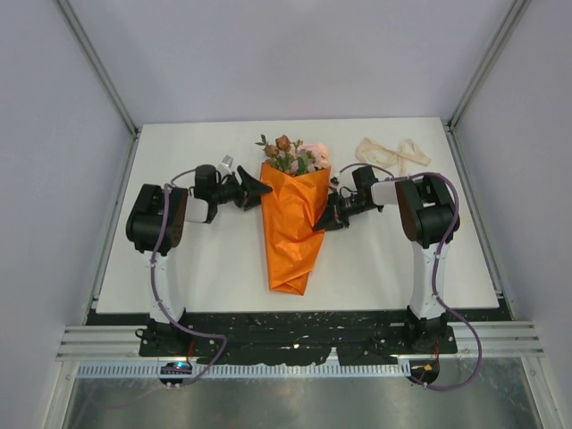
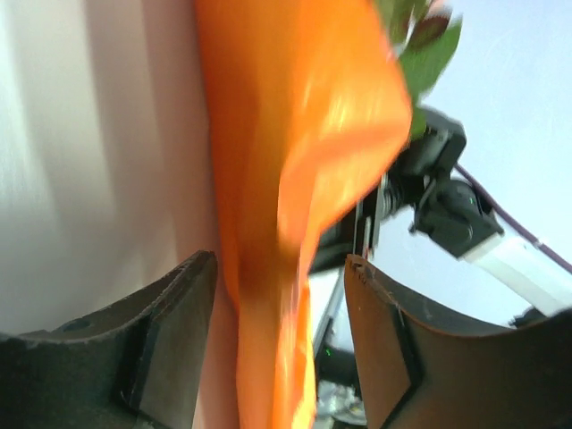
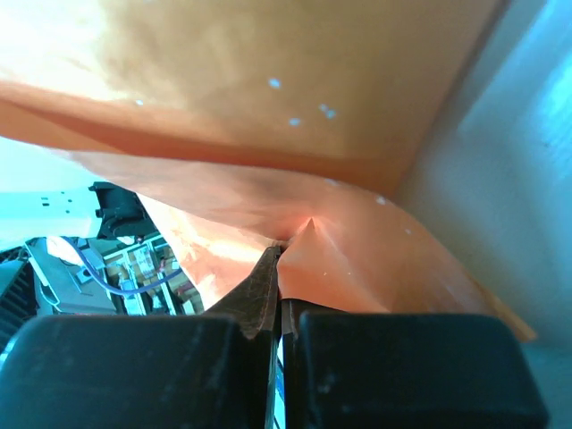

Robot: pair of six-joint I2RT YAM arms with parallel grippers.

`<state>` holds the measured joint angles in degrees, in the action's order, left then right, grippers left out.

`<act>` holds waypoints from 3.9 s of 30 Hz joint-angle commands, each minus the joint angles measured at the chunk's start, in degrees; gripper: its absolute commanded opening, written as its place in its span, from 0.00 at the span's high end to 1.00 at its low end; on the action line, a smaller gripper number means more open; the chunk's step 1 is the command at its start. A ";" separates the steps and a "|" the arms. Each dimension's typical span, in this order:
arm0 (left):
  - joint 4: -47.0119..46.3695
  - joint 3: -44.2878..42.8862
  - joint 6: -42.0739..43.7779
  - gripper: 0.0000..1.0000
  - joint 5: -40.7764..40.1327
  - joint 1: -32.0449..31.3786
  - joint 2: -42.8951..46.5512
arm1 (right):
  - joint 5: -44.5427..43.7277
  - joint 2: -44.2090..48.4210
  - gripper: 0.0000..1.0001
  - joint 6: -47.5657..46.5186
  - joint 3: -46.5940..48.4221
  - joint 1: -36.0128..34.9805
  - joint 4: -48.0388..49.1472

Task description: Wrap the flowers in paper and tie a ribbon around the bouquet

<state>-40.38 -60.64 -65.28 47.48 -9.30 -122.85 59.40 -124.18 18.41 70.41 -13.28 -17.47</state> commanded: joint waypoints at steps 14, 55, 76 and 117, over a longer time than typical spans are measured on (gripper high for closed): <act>3.81 16.54 8.75 1.00 7.19 -1.60 11.85 | -9.30 1.22 0.95 13.40 -5.46 0.45 20.11; 31.33 7.50 27.94 0.01 3.20 3.87 41.06 | -4.03 -3.00 0.95 -30.72 17.04 3.17 -26.03; 38.33 -7.20 20.88 0.89 -11.17 -21.72 9.04 | -5.60 4.03 0.86 -16.48 9.66 3.35 -9.68; 46.44 -12.04 22.74 1.00 -14.44 -21.99 3.32 | -50.96 -15.03 0.48 -64.29 54.21 13.28 -25.49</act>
<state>4.67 -71.05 -43.11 35.16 -31.11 -118.15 9.50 -137.75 -42.13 119.20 -0.54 -39.33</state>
